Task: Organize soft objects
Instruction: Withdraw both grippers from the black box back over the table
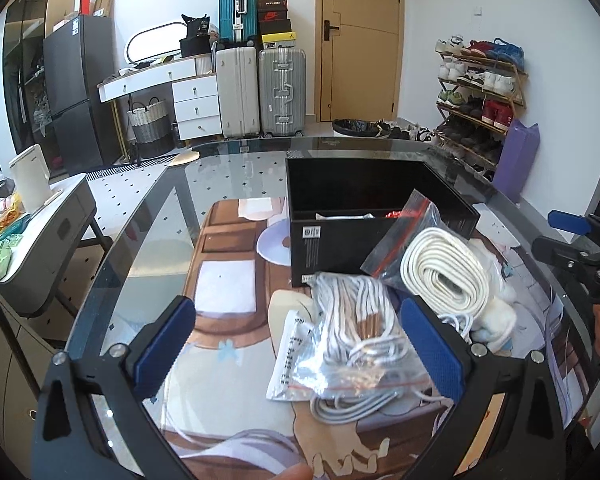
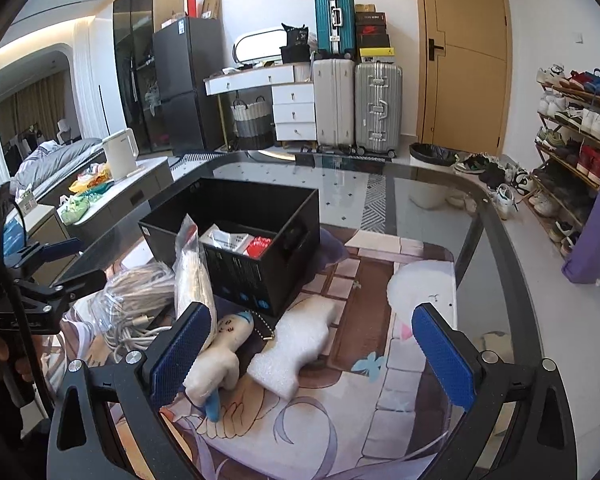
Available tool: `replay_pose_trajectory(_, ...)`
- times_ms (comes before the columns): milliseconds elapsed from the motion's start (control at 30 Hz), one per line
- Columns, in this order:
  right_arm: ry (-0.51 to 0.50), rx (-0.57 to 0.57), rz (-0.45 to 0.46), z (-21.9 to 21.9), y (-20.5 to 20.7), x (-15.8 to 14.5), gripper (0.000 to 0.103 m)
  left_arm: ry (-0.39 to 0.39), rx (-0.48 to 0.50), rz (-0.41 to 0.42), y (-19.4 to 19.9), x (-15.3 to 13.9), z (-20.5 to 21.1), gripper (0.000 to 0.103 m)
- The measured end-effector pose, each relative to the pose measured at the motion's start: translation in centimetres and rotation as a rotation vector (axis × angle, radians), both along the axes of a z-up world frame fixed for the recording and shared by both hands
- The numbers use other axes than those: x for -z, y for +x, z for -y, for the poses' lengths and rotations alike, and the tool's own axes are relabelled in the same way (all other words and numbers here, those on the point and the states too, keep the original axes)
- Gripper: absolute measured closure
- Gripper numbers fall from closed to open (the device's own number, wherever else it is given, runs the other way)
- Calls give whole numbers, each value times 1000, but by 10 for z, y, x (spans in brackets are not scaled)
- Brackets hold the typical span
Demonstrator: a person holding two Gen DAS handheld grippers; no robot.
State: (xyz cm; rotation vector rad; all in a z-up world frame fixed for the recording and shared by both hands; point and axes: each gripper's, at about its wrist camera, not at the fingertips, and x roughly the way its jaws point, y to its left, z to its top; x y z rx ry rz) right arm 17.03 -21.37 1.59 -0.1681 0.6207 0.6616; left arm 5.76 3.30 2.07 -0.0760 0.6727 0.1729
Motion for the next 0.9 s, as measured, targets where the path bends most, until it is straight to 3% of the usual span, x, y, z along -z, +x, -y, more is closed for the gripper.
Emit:
replay_pose_trajectory(567,-41,11,-75,-19,10,26,1,-5,19,-17,0,1,5,0)
replay_pose_trajectory(900,-68,52,-145,-18,26,41,1,-68,30,-45,0,1,2,0)
